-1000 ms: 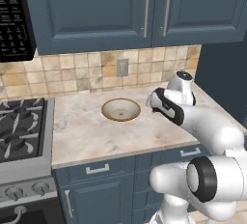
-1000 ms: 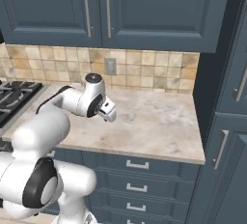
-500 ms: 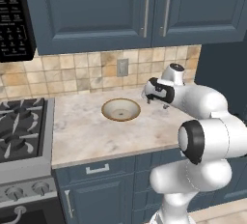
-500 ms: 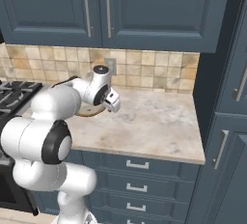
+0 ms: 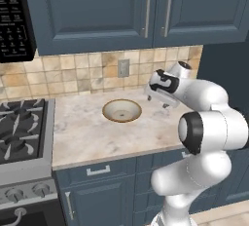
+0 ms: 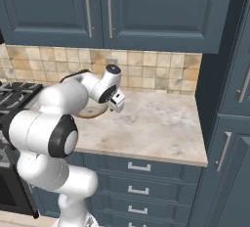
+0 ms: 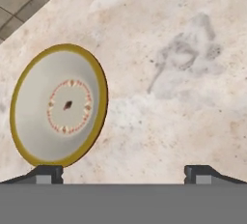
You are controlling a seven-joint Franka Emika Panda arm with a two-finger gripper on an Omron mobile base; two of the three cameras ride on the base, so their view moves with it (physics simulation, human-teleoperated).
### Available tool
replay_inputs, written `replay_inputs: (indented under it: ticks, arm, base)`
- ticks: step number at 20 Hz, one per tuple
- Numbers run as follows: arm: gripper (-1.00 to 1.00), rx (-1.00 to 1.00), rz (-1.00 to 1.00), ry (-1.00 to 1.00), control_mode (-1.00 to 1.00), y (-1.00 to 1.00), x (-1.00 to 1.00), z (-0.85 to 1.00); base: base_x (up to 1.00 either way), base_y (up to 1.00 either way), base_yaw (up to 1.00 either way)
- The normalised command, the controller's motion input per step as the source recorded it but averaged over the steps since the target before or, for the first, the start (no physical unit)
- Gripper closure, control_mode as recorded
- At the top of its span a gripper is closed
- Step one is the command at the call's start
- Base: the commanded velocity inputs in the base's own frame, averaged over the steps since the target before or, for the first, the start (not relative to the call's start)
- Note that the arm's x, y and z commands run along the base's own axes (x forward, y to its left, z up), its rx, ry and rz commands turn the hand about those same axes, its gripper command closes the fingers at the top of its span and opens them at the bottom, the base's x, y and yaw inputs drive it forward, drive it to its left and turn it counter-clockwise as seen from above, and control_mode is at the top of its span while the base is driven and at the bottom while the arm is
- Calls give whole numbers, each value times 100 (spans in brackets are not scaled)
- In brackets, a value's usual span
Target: Pick the cup and bowl from the counter and place them on the counter next to the sink.
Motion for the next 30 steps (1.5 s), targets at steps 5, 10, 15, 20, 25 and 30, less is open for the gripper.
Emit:
replay_inputs:
  ticks: [5, 10, 15, 20, 25, 30]
  arm:
    - [-100, 4, -1, 0, -100, 7, 0, 0]
    - [-100, 0, 0, 0, -100, 18, 5, -21]
    - [-100, 0, 0, 0, -100, 23, 15, -38]
    - [-100, 0, 0, 0, -100, 12, 13, -21]
    - [-100, 0, 0, 0, -100, 11, 14, -9]
    - [-100, 0, 0, 0, -100, 11, 10, -12]
  base:
    - [0, 0, 0]
    - [0, 0, 0]
    - [0, 0, 0]
    - [0, 0, 0]
    - [0, 0, 0]
    - [0, 0, 0]
